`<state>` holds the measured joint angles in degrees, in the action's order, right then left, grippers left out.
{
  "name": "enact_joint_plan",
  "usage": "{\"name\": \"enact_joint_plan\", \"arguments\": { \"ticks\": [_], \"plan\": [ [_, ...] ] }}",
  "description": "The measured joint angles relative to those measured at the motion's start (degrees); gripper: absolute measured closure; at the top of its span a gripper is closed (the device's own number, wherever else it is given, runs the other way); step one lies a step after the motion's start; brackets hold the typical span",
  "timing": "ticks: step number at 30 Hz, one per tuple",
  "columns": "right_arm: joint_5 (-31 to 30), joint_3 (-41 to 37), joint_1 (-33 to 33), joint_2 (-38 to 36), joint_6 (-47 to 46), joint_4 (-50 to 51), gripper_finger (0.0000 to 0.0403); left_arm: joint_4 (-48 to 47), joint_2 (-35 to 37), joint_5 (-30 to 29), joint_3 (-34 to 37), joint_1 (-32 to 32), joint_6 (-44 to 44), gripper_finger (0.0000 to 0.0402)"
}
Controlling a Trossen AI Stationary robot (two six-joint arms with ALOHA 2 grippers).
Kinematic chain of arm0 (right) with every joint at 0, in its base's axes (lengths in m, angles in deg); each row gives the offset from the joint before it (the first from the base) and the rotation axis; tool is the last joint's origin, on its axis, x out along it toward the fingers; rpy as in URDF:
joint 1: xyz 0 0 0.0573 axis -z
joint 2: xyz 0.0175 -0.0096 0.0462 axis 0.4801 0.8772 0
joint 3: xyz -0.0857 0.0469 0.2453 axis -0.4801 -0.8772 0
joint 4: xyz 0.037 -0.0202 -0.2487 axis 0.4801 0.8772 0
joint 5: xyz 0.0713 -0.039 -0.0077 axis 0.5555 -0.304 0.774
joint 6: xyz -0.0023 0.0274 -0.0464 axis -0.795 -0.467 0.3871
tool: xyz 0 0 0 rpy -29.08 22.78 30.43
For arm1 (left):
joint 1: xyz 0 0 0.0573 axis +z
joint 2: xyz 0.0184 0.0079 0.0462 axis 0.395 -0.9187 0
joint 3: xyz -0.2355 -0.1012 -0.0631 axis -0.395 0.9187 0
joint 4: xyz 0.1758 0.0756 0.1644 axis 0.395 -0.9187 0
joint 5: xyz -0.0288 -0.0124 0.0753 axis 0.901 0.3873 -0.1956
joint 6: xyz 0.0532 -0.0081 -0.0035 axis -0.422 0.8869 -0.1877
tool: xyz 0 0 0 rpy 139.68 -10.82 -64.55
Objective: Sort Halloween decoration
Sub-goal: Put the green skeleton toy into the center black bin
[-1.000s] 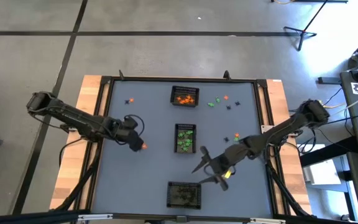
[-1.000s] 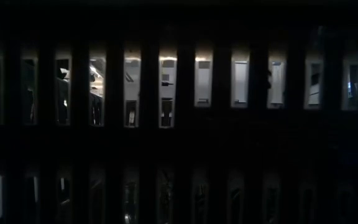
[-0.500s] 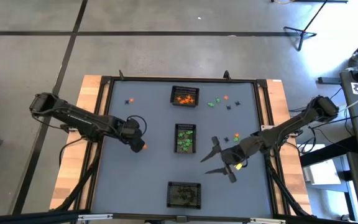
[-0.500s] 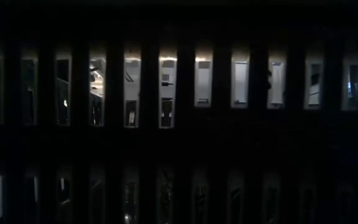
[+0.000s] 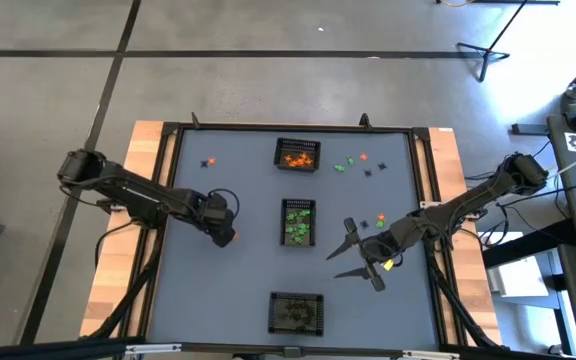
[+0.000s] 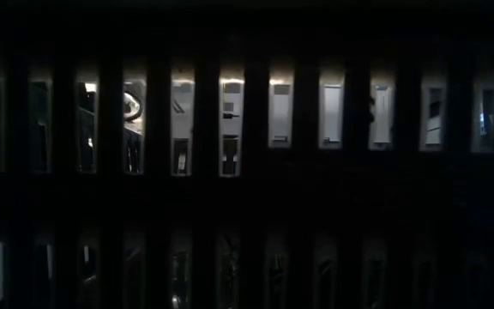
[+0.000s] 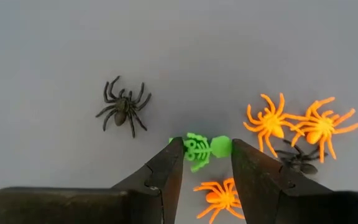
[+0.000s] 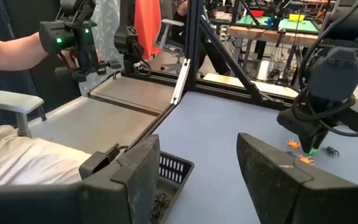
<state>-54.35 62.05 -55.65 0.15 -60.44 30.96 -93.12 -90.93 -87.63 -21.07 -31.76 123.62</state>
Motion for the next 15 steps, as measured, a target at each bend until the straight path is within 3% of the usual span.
{"name": "enact_joint_plan", "arguments": {
  "ticks": [9, 15],
  "plan": [
    [-0.09, 0.00, 0.00, 0.02, -0.22, 0.02, 0.0189, -0.17, -2.35, 0.11, 0.02, 1.93, -0.04, 0.0286],
    [-0.13, 0.00, -0.02, 0.02, -0.22, 0.01, 0.0189, 0.16, -2.41, -0.99, 0.04, 1.89, -0.05, 0.0339]
  ]
}}
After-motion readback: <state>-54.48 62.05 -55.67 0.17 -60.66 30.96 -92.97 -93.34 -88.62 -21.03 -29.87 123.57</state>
